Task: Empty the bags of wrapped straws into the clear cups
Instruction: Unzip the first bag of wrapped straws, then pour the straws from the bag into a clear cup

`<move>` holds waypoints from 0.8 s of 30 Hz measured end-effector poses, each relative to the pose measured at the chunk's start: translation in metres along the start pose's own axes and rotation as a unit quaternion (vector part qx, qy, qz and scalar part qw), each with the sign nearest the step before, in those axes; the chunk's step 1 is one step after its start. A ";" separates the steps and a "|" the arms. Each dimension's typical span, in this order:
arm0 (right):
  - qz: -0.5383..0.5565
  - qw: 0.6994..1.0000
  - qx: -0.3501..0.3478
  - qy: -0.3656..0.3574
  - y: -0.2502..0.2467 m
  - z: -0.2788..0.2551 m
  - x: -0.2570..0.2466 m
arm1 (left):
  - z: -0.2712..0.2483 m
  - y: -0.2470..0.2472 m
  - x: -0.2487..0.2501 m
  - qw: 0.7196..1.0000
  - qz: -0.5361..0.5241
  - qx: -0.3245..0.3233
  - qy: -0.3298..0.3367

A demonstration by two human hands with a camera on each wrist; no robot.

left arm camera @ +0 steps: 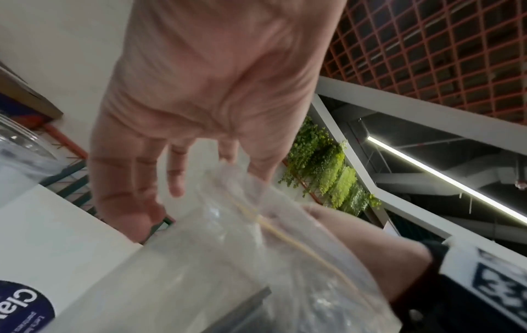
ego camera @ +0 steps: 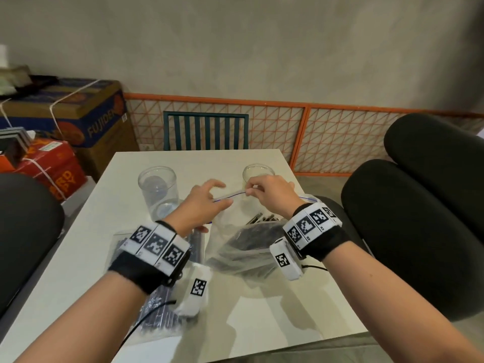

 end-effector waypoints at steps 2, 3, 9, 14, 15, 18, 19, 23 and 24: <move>0.013 1.000 -0.024 -0.010 -0.007 -0.006 -0.002 | 0.008 0.006 0.005 1.000 -0.010 -0.016 0.020; 0.002 1.000 -0.020 0.005 -0.013 -0.009 0.003 | 0.013 0.008 0.004 0.999 -0.038 -0.009 0.013; -0.074 0.977 0.019 0.200 -0.047 -0.034 0.069 | 0.020 0.021 -0.015 0.988 -0.131 0.068 -0.037; 0.347 0.899 -0.099 0.250 -0.036 -0.046 0.092 | 0.022 0.040 -0.013 0.994 -0.065 -0.084 0.034; 0.413 0.861 -0.130 0.269 -0.032 -0.045 0.095 | 0.024 0.042 -0.012 0.994 -0.061 -0.079 0.045; 0.494 0.772 -0.208 0.343 -0.011 -0.033 0.107 | 0.032 0.047 -0.020 0.993 -0.117 -0.014 0.012; 0.508 0.748 -0.223 0.364 0.000 -0.024 0.113 | 0.035 0.050 -0.025 0.987 -0.160 -0.001 -0.025; 0.475 0.748 -0.209 0.413 0.041 0.007 0.134 | 0.040 0.067 -0.049 0.913 -0.371 0.053 -0.164; 0.458 0.761 -0.192 0.416 0.044 0.010 0.135 | 0.041 0.069 -0.053 0.900 -0.392 0.071 -0.179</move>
Point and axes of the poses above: each hand's wrist, its own z-axis towards the middle knuckle, its own y-axis out of the palm, x = y × z, the point moved 4 cm from there along z, towards the middle knuckle, and after that the axes turned 15 degrees about y, right-handed, at the moved point
